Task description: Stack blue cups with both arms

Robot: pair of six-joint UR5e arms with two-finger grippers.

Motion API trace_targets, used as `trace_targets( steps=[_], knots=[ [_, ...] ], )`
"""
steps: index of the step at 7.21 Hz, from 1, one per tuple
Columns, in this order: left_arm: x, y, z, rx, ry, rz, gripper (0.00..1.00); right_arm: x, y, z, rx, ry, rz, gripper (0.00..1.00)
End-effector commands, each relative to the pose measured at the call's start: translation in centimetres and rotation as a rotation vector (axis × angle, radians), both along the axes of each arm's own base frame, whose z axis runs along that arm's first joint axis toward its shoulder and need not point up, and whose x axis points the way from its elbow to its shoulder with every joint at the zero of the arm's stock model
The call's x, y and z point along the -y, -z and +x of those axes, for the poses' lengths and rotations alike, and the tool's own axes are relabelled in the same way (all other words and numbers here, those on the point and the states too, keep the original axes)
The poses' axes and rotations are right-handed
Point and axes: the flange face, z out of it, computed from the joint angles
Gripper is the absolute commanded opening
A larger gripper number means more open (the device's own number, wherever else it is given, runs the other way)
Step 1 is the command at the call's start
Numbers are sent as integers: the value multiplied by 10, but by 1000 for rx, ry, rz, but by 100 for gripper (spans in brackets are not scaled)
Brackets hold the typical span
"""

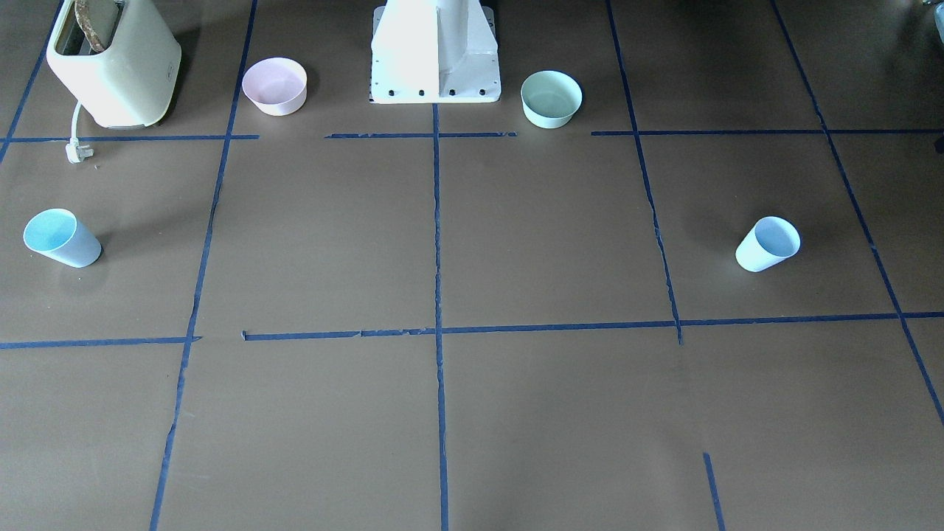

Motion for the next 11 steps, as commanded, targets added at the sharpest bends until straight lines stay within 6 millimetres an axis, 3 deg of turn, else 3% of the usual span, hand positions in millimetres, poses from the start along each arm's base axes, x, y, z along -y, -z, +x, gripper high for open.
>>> trace_targets(
  steps=[1,3,5,6,7,9,10,11],
  knots=[
    [18,15,7,-2,-6,32,100,0,1,-1,18,2,-1,100],
    [91,75,13,-17,-4,161,100,0,1,-1,18,3,0,100],
    [91,81,16,-47,11,154,100,0,0,-1,18,2,-3,100],
    [93,95,22,-53,1,219,100,0,0,-1,20,2,-3,100],
    [91,100,62,-73,-34,247,100,0,2,-1,20,2,0,100],
    [85,113,145,-93,83,109,100,0,2,-1,20,2,0,100],
    [82,112,177,-71,160,84,100,0,1,-1,20,3,0,100],
    [73,97,204,-44,198,78,100,0,1,-1,20,2,-1,100]
  ],
)
